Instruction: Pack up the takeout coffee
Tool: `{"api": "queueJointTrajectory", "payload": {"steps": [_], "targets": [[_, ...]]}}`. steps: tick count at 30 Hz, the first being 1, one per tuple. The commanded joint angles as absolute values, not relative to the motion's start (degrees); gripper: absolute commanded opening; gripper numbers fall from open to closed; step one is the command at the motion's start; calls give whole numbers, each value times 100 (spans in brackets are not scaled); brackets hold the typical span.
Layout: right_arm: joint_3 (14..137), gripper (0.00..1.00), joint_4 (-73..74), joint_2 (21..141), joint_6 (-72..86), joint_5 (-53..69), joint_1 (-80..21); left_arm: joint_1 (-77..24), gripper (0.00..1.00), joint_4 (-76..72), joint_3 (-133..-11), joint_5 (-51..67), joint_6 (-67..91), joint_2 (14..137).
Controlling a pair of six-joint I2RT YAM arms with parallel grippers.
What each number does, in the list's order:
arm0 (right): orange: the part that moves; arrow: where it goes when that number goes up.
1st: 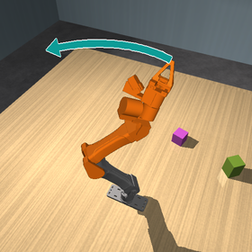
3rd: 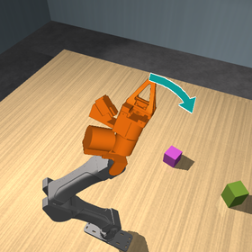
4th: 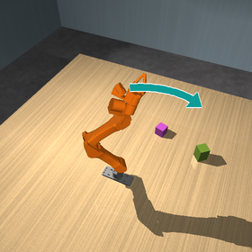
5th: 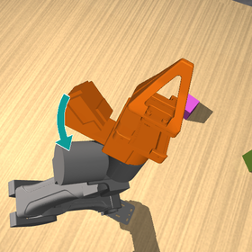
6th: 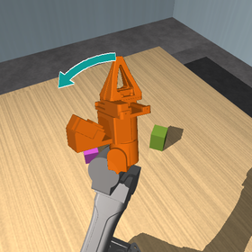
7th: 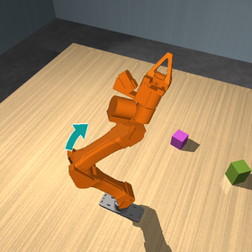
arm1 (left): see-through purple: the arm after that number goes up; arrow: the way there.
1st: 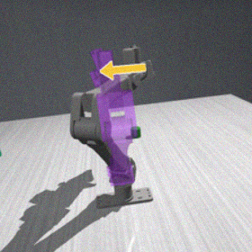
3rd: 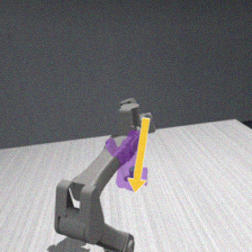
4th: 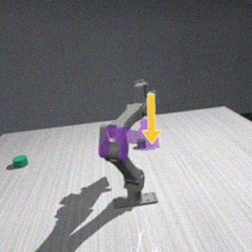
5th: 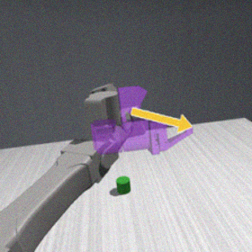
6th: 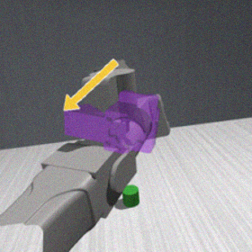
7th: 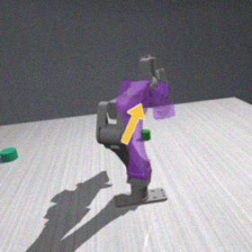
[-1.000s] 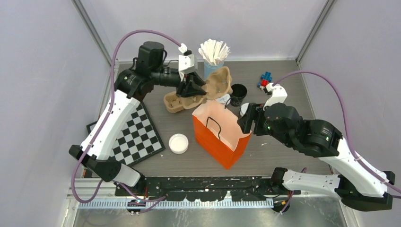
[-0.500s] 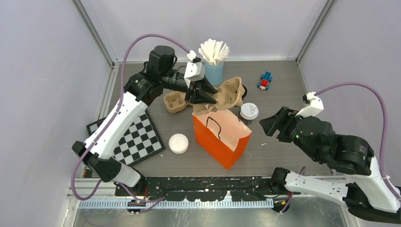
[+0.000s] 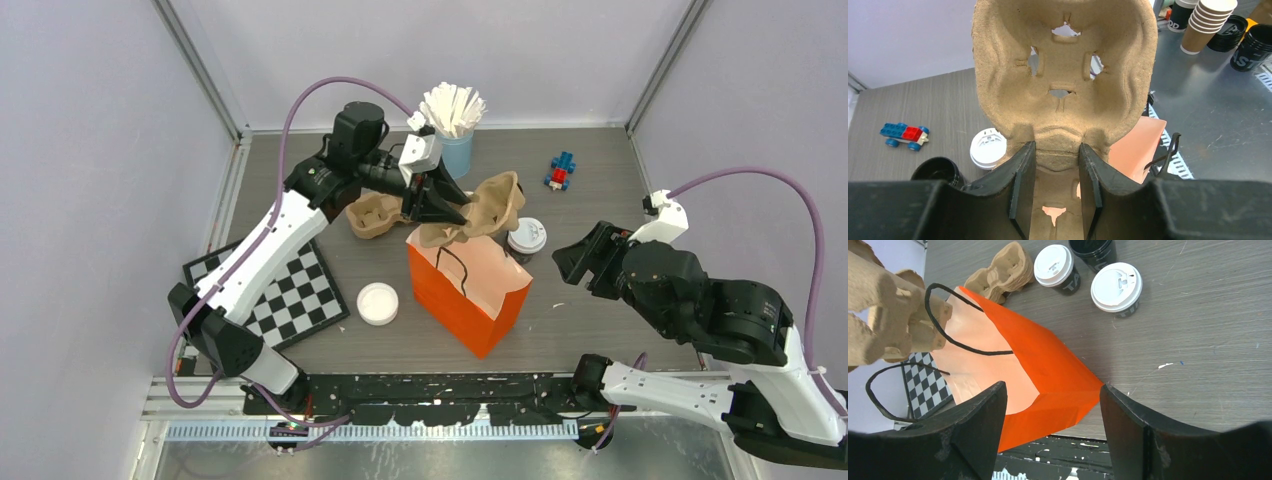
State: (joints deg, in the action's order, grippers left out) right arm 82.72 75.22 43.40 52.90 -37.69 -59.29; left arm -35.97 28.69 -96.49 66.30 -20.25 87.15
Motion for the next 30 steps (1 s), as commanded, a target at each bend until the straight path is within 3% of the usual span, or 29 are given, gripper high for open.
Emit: {"api": "queueJointTrajectory", "payload": {"steps": [1, 20, 30], "targets": [[8477, 73, 7460, 4350, 5433, -4046, -5948, -3638, 25, 2360, -9431, 7011, -1830, 8627], [8862, 74, 7831, 5377, 6910, -2991, -5947, -3930, 26, 5457, -9964, 5876, -3932, 8793], [7797, 66, 6984, 5035, 7639, -1965, -5949, -3999, 25, 5743, -10011, 5818, -4088, 8755]]}}
